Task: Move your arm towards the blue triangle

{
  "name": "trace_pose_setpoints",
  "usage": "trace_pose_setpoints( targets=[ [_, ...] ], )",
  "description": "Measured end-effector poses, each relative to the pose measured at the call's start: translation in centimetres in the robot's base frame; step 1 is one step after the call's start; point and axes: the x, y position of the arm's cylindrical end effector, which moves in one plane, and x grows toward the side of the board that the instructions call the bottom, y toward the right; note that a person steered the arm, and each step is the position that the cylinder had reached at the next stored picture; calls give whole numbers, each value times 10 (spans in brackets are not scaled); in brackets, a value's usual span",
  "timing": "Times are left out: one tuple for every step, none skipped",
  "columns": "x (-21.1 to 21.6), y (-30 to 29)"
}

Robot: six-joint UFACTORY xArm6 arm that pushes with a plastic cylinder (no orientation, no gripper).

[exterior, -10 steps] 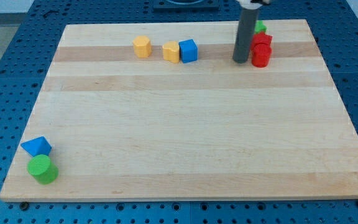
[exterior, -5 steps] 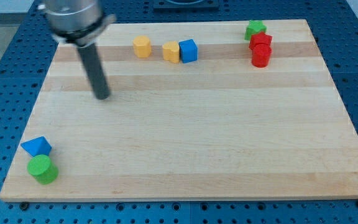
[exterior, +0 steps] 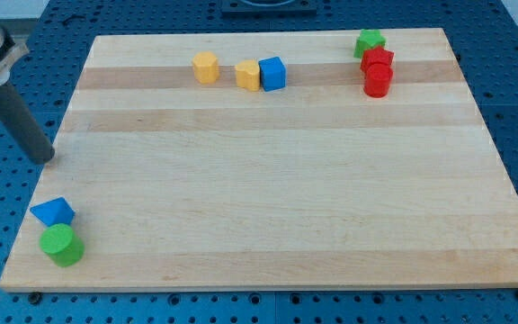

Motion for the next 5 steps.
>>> trace_pose_setpoints(
  targets=[
    [10,0],
    [10,0],
    [17,0],
    [37,0],
    [49,0]
  ],
)
